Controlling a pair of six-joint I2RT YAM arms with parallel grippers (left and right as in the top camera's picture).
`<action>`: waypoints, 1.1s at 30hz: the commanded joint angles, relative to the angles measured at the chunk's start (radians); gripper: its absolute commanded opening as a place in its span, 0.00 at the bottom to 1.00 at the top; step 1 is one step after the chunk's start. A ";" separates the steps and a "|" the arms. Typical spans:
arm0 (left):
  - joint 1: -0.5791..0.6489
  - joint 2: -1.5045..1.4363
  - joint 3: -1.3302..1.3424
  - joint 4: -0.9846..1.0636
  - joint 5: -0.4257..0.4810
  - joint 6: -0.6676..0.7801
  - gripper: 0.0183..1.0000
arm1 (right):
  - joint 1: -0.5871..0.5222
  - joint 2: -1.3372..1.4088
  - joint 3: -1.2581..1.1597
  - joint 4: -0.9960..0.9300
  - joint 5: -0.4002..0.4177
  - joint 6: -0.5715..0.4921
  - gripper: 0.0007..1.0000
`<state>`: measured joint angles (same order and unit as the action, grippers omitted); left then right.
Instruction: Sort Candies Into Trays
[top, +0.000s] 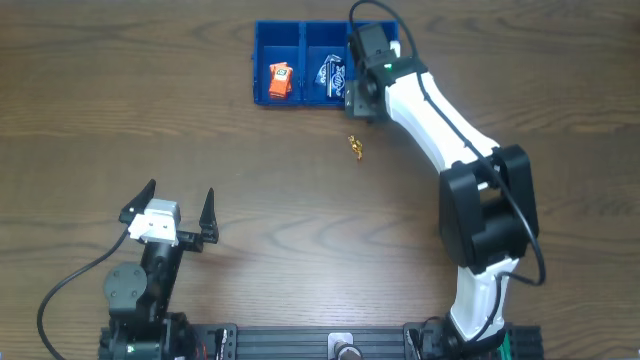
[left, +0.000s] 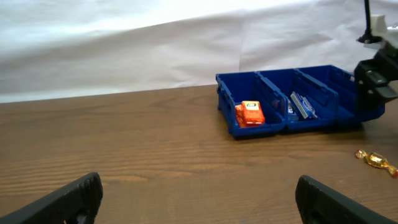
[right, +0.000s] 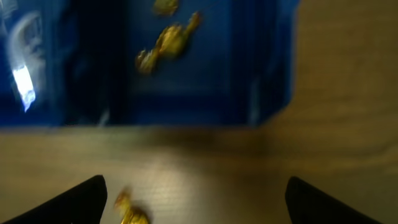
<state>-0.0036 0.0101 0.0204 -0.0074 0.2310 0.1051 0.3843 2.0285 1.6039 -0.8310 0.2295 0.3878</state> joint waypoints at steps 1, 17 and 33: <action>0.004 -0.006 -0.016 -0.046 0.024 -0.004 1.00 | 0.045 -0.084 0.008 -0.103 -0.104 0.061 0.94; 0.004 -0.006 -0.016 -0.045 0.024 -0.004 1.00 | 0.079 -0.083 -0.193 0.072 -0.179 0.082 0.94; 0.004 -0.006 -0.016 -0.046 0.024 -0.004 1.00 | 0.079 -0.018 -0.241 0.156 -0.153 0.084 0.90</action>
<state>-0.0036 0.0101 0.0204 -0.0074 0.2310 0.1051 0.4614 1.9823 1.3712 -0.6827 0.0601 0.4698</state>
